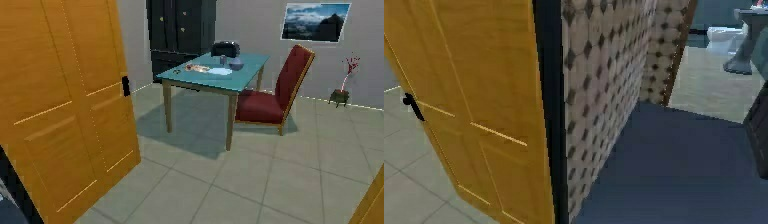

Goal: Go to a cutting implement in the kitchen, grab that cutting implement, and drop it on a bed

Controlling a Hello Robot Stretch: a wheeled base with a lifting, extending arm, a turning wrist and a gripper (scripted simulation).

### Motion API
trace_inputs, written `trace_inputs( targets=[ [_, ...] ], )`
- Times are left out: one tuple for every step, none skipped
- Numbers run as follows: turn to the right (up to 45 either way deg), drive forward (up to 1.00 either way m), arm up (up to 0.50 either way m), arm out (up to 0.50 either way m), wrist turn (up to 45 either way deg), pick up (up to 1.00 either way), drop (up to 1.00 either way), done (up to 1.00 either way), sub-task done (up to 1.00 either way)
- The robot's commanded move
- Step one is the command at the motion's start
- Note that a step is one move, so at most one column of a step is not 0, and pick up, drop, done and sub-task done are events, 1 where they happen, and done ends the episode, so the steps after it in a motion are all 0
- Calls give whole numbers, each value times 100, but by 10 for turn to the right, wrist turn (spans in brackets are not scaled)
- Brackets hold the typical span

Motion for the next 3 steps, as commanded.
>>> trace_inputs(
  targets=[
    [270,0,0,0,0,0,0,0,0],
    [0,100,0,0,0,0,0,0,0],
    [60,0,0,0,0,0,0,0,0]
  ],
)
